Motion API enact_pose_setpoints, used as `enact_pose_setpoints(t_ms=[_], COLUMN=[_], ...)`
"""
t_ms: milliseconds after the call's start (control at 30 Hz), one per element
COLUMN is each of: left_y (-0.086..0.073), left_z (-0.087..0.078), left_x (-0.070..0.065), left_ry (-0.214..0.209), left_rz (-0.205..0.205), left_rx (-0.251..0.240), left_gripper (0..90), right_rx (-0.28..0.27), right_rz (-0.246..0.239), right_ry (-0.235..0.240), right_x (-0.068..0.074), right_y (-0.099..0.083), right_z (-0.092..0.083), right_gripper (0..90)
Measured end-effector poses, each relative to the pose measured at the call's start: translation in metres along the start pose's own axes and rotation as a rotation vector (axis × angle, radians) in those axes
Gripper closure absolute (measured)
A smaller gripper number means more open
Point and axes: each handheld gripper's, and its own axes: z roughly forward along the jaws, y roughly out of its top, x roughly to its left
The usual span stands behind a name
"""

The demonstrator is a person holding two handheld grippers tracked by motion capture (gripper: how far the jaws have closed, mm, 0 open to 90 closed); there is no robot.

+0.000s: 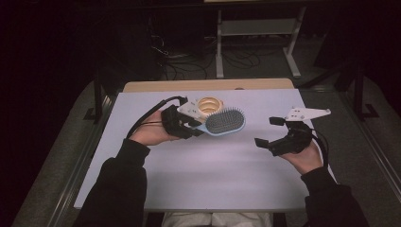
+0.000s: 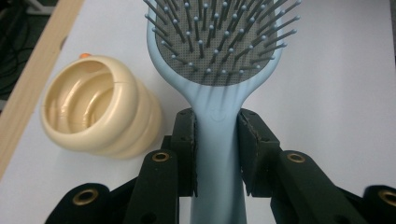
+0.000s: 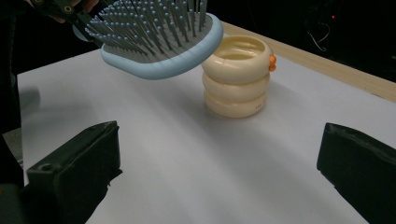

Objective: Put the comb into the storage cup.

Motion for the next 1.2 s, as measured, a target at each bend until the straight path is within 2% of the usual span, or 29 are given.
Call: enact_pose_setpoints(t_ms=[167, 500, 767, 967, 1200], left_y=[-0.003, -0.004, -0.011, -0.019, -0.029], left_z=[-0.007, -0.007, -0.016, -0.022, -0.027], left_x=[0.001, 0.001, 0.004, 0.007, 0.011], left_ry=[0.026, 0.051, 0.087, 0.115, 0.163], left_rz=[-0.008, -0.01, -0.029, -0.056, -0.079], left_rx=[-0.014, -0.027, -0.045, -0.071, -0.091], left_gripper=[69.9, 69.9, 69.9, 69.9, 69.9], right_rx=[-0.004, -0.003, -0.002, -0.018, 0.029], right_rz=[-0.008, -0.024, 0.016, 0.068, 0.06], right_ry=[0.018, 0.065, 0.104, 0.147, 0.166], right_x=[0.002, 0.005, -0.001, -0.003, 0.003], right_y=[0.01, 0.032, 0.052, 0.068, 0.085], right_z=[0.006, 0.021, 0.031, 0.039, 0.057], right_gripper=[0.0, 0.0, 0.0, 0.0, 0.0])
